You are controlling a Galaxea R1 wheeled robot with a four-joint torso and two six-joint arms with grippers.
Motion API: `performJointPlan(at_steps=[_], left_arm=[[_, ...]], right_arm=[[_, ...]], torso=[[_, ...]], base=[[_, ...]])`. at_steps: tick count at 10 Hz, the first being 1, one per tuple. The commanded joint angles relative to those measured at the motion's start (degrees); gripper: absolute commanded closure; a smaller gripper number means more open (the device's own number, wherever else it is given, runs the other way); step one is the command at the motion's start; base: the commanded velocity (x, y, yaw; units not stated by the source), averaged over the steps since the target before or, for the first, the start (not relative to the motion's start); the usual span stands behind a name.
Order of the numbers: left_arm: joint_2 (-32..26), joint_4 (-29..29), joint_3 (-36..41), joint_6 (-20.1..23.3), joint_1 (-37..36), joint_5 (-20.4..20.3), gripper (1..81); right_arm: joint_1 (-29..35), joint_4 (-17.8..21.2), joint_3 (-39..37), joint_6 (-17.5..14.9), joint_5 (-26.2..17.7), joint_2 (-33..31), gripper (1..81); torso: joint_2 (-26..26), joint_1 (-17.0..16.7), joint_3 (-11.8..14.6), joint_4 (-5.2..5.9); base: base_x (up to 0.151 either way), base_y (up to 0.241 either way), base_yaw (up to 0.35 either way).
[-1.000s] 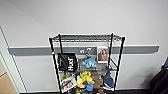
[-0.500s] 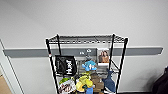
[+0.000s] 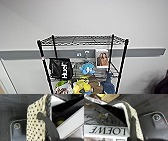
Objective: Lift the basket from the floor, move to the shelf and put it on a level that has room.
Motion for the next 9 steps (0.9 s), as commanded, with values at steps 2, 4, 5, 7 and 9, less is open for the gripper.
performJointPlan(at_steps=[2,4,5,7,9], left_arm=[[-1.6,-1.2,0.7,0.0,-6.0,4.2,81.1],[-1.4,-1.2,0.7,0.0,-6.0,4.2,81.1],[-1.4,-1.2,0.7,0.0,-6.0,4.2,81.1],[-1.4,-1.2,0.7,0.0,-6.0,4.2,81.1],[-1.4,-1.2,0.7,0.0,-6.0,4.2,81.1]], right_arm=[[5.2,-0.2,1.2,-0.2,-3.1,-0.9,81.1],[5.2,-0.2,1.1,-0.2,-3.1,-1.0,81.1],[5.2,-0.2,1.2,-0.2,-3.1,-1.0,81.1],[5.2,-0.2,1.2,-0.2,-3.1,-1.1,81.1],[5.2,-0.2,1.3,-0.2,-3.1,-1.1,81.1]], torso=[[0.0,0.0,0.0,0.00],[0.0,0.0,0.0,0.00],[0.0,0.0,0.0,0.00],[0.0,0.0,0.0,0.00],[0.0,0.0,0.0,0.00]], base=[[0.114,0.000,0.000],[0.097,0.000,0.000],[0.092,0.000,0.000],[0.092,0.000,0.000],[0.092,0.000,0.000]])
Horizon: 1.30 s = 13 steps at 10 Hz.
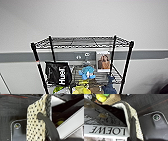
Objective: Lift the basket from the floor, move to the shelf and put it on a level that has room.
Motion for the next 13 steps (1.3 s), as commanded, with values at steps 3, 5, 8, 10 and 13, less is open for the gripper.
performJointPlan(at_steps=[3,5,8,10,13], left_arm=[[-1.3,-1.2,0.7,0.0,-6.1,4.2,81.1],[-1.3,-1.2,0.7,0.0,-6.1,4.2,81.1],[-1.4,-1.2,0.8,0.0,-6.1,4.2,81.1],[-1.3,-1.3,0.8,0.0,-6.1,4.3,81.1],[-1.8,-1.3,1.3,0.0,-6.1,4.3,81.1]], right_arm=[[5.3,-0.2,1.3,-0.1,-3.0,-1.2,81.1],[5.3,-0.2,1.3,-0.1,-3.0,-1.2,81.1],[5.3,-0.2,1.4,-0.2,-3.0,-1.2,81.1],[5.3,-0.2,1.5,-0.2,-3.0,-1.2,81.1],[5.4,-0.2,2.7,-0.2,-3.0,-2.0,81.1]], torso=[[0.0,0.0,0.0,0.00],[0.0,0.0,0.0,0.00],[0.0,0.0,0.0,0.00],[0.0,0.0,0.0,0.00],[0.0,0.0,0.0,0.00]], base=[[0.092,0.000,0.000],[0.092,0.000,0.000],[0.089,0.000,0.000],[0.000,0.000,0.000],[0.000,0.000,0.000]])
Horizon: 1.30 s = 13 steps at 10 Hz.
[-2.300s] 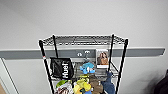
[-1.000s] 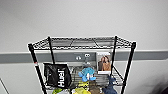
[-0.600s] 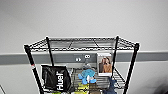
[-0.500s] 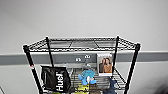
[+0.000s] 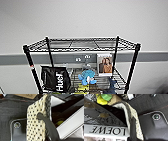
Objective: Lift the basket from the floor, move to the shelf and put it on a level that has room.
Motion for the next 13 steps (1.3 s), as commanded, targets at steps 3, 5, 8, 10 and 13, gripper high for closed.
performJointPlan(at_steps=[3,5,8,10,13], left_arm=[[-5.5,-1.7,7.5,0.0,-6.3,3.2,81.1],[-9.8,-1.7,14.8,0.0,-6.3,1.2,81.1],[-14.4,-1.7,22.7,-0.1,-6.9,-0.3,81.1],[-17.5,-1.7,27.5,-0.1,-8.0,-0.5,81.1],[-21.0,-1.7,33.0,-0.2,-10.2,-1.2,81.1]], right_arm=[[6.0,0.0,11.6,0.0,-2.8,-6.9,81.1],[6.1,0.0,20.5,0.2,-0.7,-12.0,81.1],[6.5,0.0,29.8,0.3,1.5,-17.8,81.1],[7.4,0.1,34.4,0.3,2.2,-21.1,81.1],[9.1,0.1,39.7,0.4,3.4,-24.7,81.1]], torso=[[0.0,0.0,0.0,0.00],[0.0,0.0,0.0,0.00],[0.0,0.0,0.0,0.00],[0.0,0.0,0.0,0.00],[0.0,0.0,0.0,0.00]], base=[[0.000,0.000,0.000],[0.000,0.000,0.000],[0.000,0.000,0.000],[0.000,0.000,0.000],[0.000,0.000,0.000]])
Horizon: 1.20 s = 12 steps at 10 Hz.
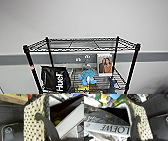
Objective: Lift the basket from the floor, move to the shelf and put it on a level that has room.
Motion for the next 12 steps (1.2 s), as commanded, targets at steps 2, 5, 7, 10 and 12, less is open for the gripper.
performJointPlan(at_steps=[2,5,7,10,12], left_arm=[[-6.4,-1.5,7.2,-0.5,-10.6,3.1,81.1],[-8.6,-4.3,11.2,-0.7,-13.6,3.1,81.1],[-12.3,-5.5,16.9,-0.7,-15.3,3.0,81.1],[-17.6,-6.1,25.0,-0.7,-16.6,0.8,81.1],[-20.4,-6.1,29.4,-0.7,-17.7,0.3,81.1]], right_arm=[[8.7,0.3,8.6,0.5,-0.8,-6.7,81.1],[11.7,0.5,13.2,0.7,-0.8,-9.5,81.1],[13.5,0.7,17.8,0.9,-0.5,-12.4,81.1],[14.9,0.7,25.7,0.9,1.1,-16.8,81.1],[15.6,0.8,29.7,1.0,1.8,-19.1,81.1]], torso=[[0.0,0.0,0.0,0.00],[0.0,0.0,0.0,0.00],[0.0,0.0,0.0,0.00],[0.0,0.0,0.0,0.00],[0.0,0.0,0.0,0.00]], base=[[0.000,0.000,0.000],[0.000,0.000,0.000],[0.000,0.000,0.000],[0.000,0.000,0.000],[0.000,0.000,0.000]])
